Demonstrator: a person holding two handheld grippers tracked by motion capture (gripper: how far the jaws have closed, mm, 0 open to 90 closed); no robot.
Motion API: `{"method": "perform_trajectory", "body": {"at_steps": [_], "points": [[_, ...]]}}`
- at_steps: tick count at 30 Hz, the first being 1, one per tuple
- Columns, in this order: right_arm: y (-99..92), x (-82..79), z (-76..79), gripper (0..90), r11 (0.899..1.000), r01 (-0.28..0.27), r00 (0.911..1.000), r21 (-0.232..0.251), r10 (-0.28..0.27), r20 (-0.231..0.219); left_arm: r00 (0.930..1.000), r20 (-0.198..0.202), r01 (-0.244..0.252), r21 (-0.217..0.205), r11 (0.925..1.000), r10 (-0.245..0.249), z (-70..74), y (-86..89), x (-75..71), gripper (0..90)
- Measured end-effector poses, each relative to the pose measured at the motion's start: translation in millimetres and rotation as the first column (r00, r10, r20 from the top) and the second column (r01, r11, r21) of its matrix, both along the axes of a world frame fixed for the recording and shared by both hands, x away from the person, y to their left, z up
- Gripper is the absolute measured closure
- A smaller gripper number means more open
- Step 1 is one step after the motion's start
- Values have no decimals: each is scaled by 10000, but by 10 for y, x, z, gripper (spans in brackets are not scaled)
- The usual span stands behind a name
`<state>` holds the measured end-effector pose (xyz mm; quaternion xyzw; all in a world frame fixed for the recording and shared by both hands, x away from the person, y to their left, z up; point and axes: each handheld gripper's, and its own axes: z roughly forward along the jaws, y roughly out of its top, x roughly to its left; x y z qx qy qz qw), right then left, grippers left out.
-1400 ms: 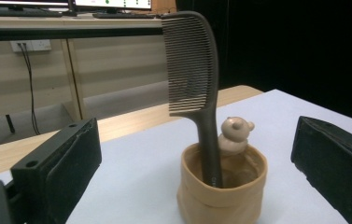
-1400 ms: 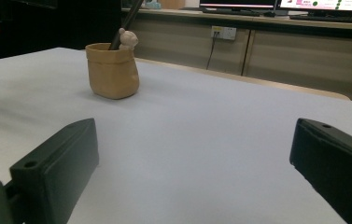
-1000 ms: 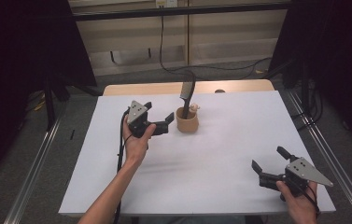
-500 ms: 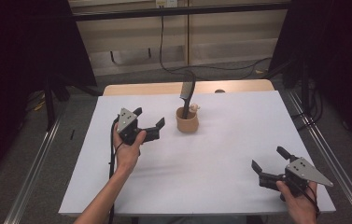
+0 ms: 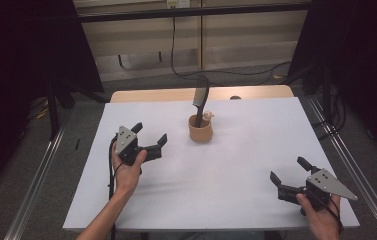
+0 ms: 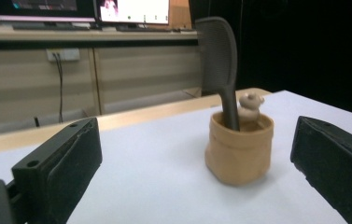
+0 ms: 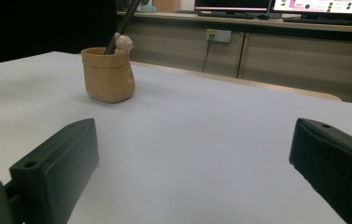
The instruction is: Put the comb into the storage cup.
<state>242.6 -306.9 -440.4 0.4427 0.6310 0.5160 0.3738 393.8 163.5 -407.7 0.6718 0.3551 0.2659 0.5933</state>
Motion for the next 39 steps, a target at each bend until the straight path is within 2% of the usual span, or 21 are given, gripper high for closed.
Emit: {"method": "perform_trajectory", "body": {"at_steps": [1, 8, 10, 11, 13, 15, 19, 20, 21, 24, 27, 30, 34, 37, 39], "points": [[-3, -1, 1, 12, 10000, 6, 10000, -12, -6, 7, 10000, -6, -33, 129, 9999, 33, -16, 28, -18, 21], [-16, -4, 4, 9, 10000, 37, 10000, -2, -37, 18, 9993, -14, -373, 247, 9990, 374, -97, 178, -139, 22], [-15, -3, 4, 8, 10000, 41, 10000, -4, -41, 35, 9989, -99, -464, 216, 9987, 466, -106, 220, -175, 22], [-14, -3, 4, 8, 10000, 49, 10000, -13, -48, 15, 9985, -122, -536, 36, 9986, 537, -115, 234, -197, 22], [-12, -4, 5, 8, 10000, 37, 10000, -11, -37, 33, 9983, -114, -570, 181, 9982, 572, -123, 274, -238, 22], [-11, -6, 6, 8, 10000, 24, 10000, -22, -24, 39, 9980, -93, -626, 74, 9980, 627, -128, 294, -279, 22], [-17, -7, 6, 8, 10000, 39, 10000, 6, -39, 44, 9977, 218, -653, 442, 9969, 643, -130, 340, -371, 22], [-18, -7, 6, 8, 10000, 40, 10000, 5, -40, 44, 9977, 180, -663, 455, 9968, 656, -128, 353, -391, 22], [-18, -6, 7, 8, 10000, 35, 10000, 6, -35, 48, 9976, 171, -670, 307, 9973, 665, -128, 359, -408, 22], [-12, -10, 10, 8, 10000, 31, 10000, 12, -31, 48, 9959, 273, -870, 433, 9953, 858, -130, 408, -470, 22], [-13, -12, 11, 8, 10000, 27, 10000, 27, -27, 37, 9942, 240, -1054, 218, 9942, 1049, -166, 459, -531, 22], [-19, -15, 14, 8, 10000, 27, 10000, 2, -27, 51, 9942, 254, -1057, 337, 9938, 1049, -176, 470, -594, 22], [-22, -21, 16, 8, 10000, 65, 10000, -2, -65, 66, 9965, 206, -822, 422, 9957, 813, -195, 471, -657, 22], [-25, -19, 13, 8, 10000, 46, 10000, -8, -46, 50, 9959, 149, -894, 572, 9944, 887, -215, 480, -695, 22], [-21, -17, 12, 8, 10000, 63, 10000, 38, -63, 27, 9948, 153, -1015, 461, 9938, 1009, -210, 497, -727, 23]]}}
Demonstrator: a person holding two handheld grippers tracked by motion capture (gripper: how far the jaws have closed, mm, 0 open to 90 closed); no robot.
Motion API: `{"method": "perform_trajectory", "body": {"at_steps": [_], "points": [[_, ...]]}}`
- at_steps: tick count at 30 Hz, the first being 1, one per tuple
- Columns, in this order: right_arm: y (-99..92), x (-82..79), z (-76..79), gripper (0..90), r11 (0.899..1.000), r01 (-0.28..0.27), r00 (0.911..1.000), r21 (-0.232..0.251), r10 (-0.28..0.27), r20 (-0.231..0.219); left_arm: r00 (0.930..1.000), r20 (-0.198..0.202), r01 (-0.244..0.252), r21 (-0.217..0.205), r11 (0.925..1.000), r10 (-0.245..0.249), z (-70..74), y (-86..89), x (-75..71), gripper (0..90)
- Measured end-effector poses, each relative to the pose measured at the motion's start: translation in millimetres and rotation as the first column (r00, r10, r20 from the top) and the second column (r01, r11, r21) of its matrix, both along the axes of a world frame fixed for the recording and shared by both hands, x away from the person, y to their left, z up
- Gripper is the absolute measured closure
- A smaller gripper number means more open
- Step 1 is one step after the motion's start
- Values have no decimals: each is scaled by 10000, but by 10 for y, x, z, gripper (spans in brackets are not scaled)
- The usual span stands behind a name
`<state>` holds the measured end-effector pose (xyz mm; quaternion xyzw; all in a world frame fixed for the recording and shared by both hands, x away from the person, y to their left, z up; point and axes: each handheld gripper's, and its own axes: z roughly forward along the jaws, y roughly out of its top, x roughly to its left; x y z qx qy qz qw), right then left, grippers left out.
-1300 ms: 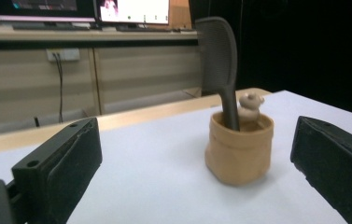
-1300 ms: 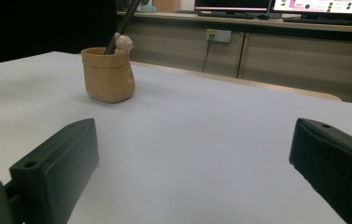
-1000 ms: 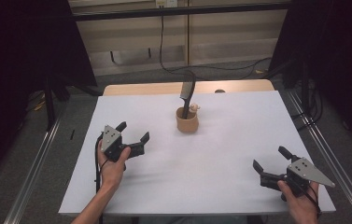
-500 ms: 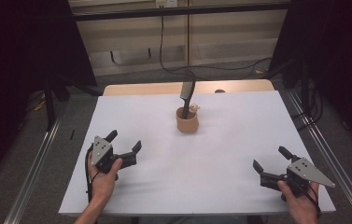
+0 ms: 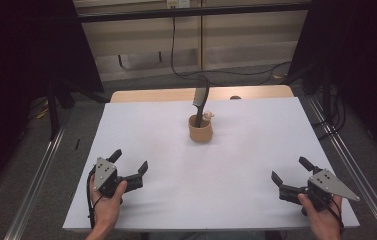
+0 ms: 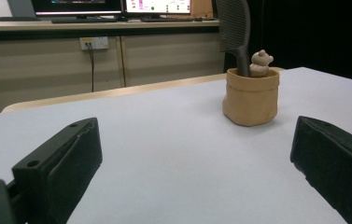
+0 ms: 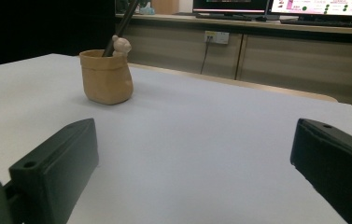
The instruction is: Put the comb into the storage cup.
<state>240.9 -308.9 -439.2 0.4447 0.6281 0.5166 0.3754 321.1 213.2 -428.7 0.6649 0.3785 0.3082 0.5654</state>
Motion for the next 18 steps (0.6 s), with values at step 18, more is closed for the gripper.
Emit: {"method": "perform_trajectory", "body": {"at_steps": [18], "points": [[-9, 13, -8, 8, 10000, 47, 10000, -4, -47, 3, 9996, 149, -231, 373, 9990, 226, -32, 201, -225, 23]]}}
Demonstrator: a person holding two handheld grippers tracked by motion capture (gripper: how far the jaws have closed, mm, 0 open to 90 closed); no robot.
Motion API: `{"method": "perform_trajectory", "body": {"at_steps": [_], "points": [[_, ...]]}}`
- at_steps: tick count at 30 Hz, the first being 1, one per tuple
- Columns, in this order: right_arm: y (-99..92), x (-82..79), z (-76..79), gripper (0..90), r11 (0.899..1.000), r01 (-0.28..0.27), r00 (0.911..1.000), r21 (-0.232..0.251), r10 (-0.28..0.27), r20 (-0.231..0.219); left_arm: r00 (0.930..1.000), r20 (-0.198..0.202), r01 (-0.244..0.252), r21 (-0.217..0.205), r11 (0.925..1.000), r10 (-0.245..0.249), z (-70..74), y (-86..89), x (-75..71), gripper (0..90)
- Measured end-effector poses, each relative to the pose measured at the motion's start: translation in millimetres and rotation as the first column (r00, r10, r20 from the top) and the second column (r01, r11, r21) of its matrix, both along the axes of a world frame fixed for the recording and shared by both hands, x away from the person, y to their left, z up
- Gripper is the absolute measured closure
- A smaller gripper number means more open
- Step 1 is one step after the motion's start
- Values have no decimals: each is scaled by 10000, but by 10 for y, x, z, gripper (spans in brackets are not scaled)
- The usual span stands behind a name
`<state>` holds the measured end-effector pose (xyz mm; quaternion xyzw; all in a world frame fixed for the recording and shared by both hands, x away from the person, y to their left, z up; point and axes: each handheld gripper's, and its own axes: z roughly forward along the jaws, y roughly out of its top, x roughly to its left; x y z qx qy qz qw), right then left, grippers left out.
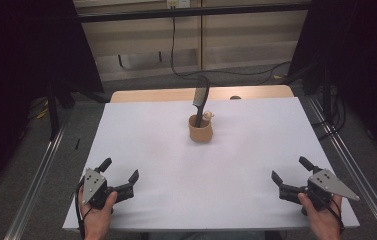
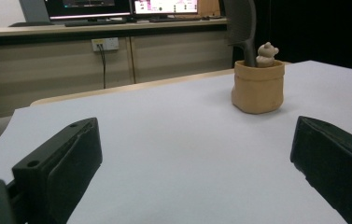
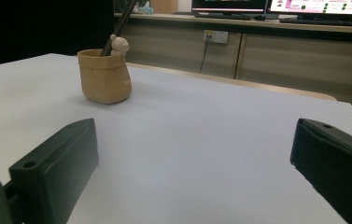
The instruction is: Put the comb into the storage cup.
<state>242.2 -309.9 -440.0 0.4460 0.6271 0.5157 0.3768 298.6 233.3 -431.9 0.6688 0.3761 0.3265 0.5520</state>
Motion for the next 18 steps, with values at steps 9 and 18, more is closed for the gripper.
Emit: {"method": "perform_trajectory", "body": {"at_steps": [9, 18], "points": [[-5, -4, 1, 8, 10000, 24, 10000, -63, -23, 16, 9996, -299, 9, -416, 9991, -22, -40, -25, 13, 23], [4, -16, 7, 8, 9999, -58, 10000, -100, 58, 56, 9997, -239, 52, -671, 9977, -69, -17, 8, 11, 22]]}}
